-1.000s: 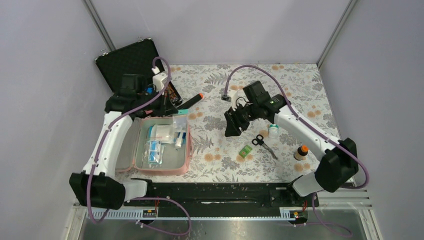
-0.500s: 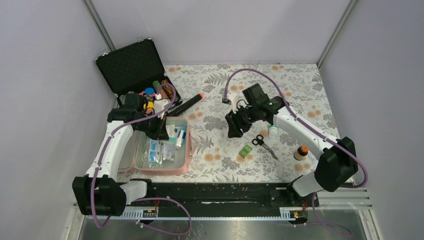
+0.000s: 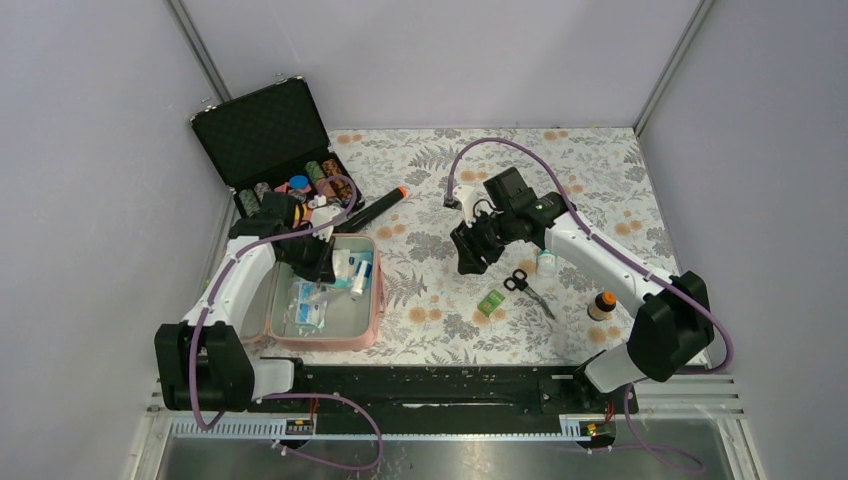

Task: Organize the medicine kit

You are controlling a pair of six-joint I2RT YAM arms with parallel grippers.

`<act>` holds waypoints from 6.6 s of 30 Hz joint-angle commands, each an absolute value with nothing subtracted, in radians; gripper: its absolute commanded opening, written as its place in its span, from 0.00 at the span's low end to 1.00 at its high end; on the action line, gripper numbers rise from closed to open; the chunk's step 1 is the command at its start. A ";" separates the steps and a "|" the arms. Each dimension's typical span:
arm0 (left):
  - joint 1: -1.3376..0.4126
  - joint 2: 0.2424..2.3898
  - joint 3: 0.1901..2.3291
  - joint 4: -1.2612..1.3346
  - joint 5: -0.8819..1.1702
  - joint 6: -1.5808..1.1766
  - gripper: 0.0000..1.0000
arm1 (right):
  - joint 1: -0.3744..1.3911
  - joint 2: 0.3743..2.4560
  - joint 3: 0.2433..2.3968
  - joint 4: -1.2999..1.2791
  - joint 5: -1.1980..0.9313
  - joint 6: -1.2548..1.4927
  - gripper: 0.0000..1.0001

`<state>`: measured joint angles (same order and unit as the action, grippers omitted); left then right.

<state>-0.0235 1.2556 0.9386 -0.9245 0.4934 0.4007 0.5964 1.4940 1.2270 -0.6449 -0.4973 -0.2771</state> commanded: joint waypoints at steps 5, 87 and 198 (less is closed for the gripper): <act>-0.017 1.244 0.979 -0.906 0.573 0.375 0.00 | 0.595 1.499 1.226 -0.631 -0.470 -0.307 0.58; 0.049 1.159 0.879 -0.442 0.196 0.049 0.66 | -0.030 1.581 1.181 -0.740 -0.116 -0.119 0.88; 0.844 0.963 1.115 -0.526 0.757 -0.254 0.69 | 1.242 2.445 2.376 -0.683 -0.435 -0.274 0.64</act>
